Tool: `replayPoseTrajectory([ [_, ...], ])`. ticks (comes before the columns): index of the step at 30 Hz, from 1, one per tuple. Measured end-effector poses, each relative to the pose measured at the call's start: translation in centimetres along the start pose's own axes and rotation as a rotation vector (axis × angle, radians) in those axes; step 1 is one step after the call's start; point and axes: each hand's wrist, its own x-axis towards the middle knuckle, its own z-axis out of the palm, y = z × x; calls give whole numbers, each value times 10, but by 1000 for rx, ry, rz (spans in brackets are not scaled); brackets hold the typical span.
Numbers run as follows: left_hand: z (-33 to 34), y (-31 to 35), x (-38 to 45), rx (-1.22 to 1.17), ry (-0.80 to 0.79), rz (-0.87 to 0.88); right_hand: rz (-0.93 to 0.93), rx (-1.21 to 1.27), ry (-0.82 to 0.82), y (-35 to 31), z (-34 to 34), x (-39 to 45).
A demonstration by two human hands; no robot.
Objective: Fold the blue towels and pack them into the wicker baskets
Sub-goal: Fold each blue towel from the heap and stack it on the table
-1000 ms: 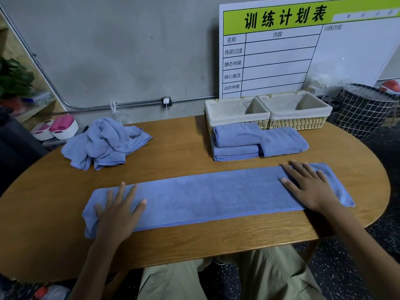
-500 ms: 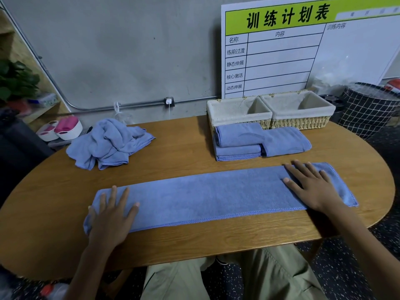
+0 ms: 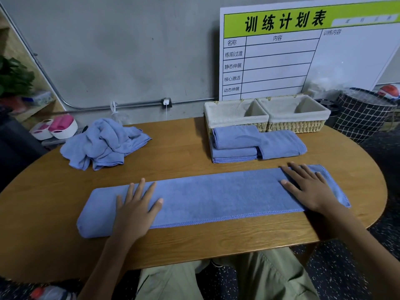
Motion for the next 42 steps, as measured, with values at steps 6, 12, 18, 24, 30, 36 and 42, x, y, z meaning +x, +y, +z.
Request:
replayPoseTrajectory([
  [6,1,4,-1,-1,20,5,19,13,10,12,-5,-1],
  [12,-9,83,-1,-349,270,460,-17,34,112,9,-7,0],
  [18,-9,256,0,-394,153,864,27,61,299,44,-26,17],
  [24,7,367,12,-346,131,950,29,197,203,86,-40,43],
  [30,8,409,20,-240,202,1042,-88,446,39,92,-60,54],
  [36,10,421,24,-181,281,1136,-64,655,-18,98,-58,57],
  [42,13,425,25,-262,346,1160,-14,848,-51,105,-60,58],
])
